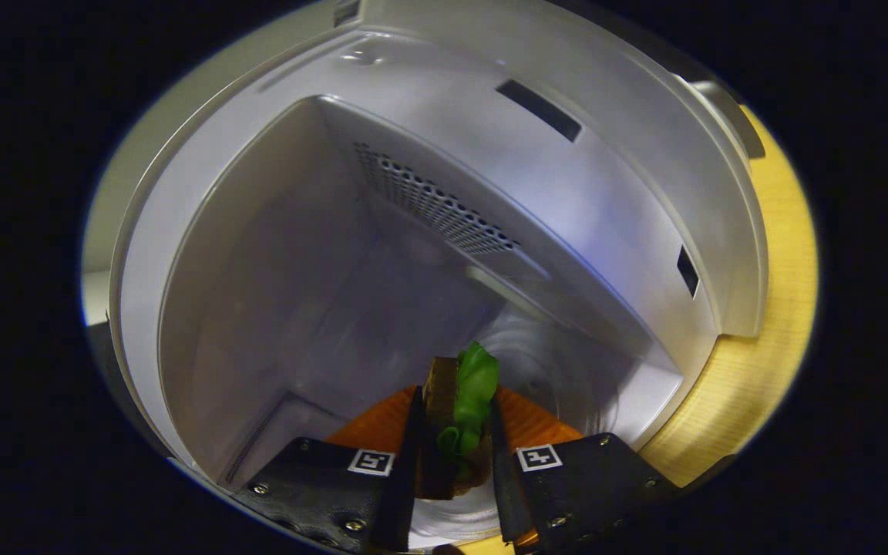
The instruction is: Open the microwave, put the food inside, and close the microwave door.
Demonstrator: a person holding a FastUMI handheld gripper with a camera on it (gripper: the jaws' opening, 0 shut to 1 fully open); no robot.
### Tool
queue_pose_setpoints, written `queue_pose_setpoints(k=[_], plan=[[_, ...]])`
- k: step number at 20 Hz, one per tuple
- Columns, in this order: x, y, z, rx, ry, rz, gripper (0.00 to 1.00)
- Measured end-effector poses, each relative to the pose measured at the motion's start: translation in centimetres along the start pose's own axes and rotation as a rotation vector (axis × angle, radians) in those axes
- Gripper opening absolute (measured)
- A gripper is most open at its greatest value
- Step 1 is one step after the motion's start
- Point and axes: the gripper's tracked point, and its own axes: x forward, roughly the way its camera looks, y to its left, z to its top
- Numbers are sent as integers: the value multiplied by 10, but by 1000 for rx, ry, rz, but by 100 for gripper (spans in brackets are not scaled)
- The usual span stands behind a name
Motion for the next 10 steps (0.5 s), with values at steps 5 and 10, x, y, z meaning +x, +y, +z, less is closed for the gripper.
queue_pose_setpoints(k=[5,10], plan=[[-23,-4,18,-73,-37,2,84],[-46,-6,36,-150,-45,5,88]])
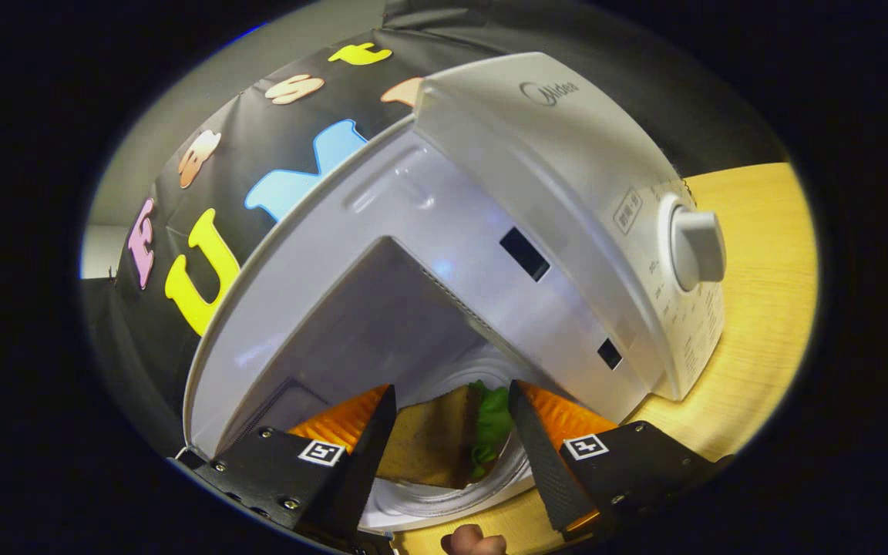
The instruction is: Open the microwave, put the food inside, and close the microwave door.
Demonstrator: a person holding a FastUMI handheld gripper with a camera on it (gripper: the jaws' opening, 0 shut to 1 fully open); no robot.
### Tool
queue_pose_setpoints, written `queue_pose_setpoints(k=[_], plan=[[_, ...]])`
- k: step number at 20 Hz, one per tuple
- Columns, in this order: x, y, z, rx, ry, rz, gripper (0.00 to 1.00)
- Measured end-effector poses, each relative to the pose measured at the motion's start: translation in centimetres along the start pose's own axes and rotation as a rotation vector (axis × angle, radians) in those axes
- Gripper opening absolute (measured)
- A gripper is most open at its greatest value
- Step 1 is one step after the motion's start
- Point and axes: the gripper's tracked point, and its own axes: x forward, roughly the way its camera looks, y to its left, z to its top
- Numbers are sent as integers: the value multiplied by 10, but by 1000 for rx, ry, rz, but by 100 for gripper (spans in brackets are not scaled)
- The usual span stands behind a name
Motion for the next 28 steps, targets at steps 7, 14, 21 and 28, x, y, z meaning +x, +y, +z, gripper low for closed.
queue_pose_setpoints(k=[7,14,21,28], plan=[[-44,7,10,-316,44,19,88],[-112,16,39,-523,9,91,99],[-193,33,58,-626,-27,165,92],[-264,48,63,-637,-43,201,29]])
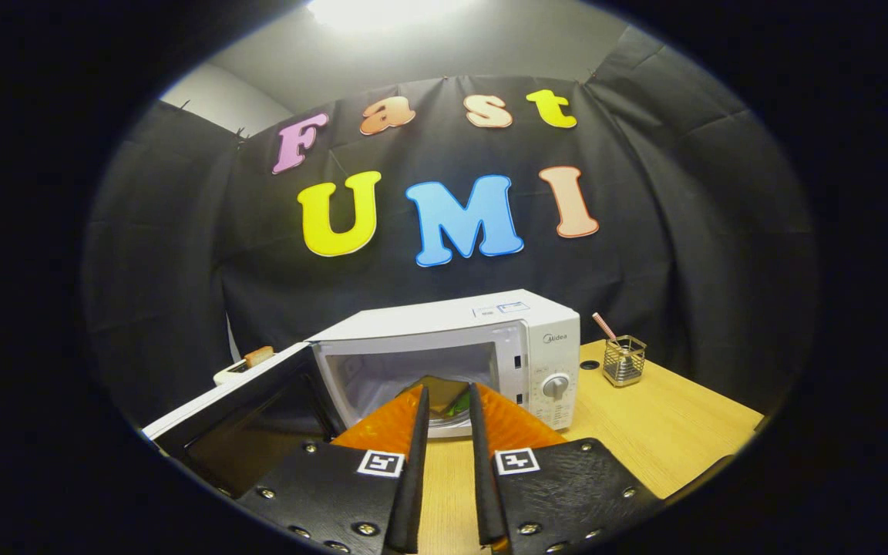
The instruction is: Open the microwave, put the food inside, and close the microwave door.
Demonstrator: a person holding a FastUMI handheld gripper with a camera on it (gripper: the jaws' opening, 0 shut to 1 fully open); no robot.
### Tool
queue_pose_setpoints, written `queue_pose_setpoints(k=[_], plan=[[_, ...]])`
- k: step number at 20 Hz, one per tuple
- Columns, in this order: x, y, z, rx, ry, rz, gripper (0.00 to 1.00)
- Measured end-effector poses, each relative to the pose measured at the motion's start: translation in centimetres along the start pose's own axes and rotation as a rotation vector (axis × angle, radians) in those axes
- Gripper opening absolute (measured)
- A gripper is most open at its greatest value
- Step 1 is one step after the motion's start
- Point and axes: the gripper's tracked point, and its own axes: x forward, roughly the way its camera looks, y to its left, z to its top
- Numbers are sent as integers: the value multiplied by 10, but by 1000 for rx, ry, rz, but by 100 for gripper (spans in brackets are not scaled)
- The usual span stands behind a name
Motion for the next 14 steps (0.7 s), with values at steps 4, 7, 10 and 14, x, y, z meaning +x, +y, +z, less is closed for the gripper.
queue_pose_setpoints(k=[4,7,10,14], plan=[[-35,28,-3,33,30,95,14],[-62,53,-4,10,36,158,14],[-87,89,-13,4,59,255,14],[-111,131,-20,-24,73,359,14]])
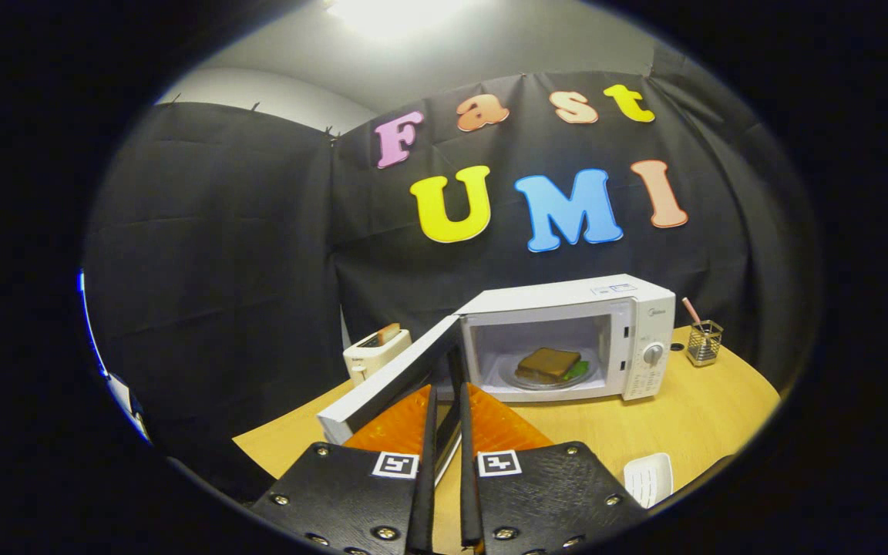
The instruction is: Open the microwave, put the food inside, and close the microwave door.
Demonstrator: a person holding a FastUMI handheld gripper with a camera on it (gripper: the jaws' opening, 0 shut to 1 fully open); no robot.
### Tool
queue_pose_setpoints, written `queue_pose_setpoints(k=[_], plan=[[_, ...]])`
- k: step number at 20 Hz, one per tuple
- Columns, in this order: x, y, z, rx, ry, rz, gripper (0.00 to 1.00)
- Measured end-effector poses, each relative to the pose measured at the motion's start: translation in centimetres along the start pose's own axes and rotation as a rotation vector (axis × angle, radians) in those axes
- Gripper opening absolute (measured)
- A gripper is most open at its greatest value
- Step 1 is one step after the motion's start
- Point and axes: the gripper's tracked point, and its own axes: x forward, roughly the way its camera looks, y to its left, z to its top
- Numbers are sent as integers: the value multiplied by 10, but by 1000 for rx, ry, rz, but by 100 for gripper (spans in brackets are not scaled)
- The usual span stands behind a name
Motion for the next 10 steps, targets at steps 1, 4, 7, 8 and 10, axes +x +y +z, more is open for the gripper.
queue_pose_setpoints(k=[1,4,7,8,10], plan=[[-2,12,0,-8,-4,24,14],[-8,43,-4,-29,-21,74,14],[-6,72,-13,-37,-17,120,14],[-3,82,-14,-41,-17,135,14],[5,102,-19,-49,-17,160,14]])
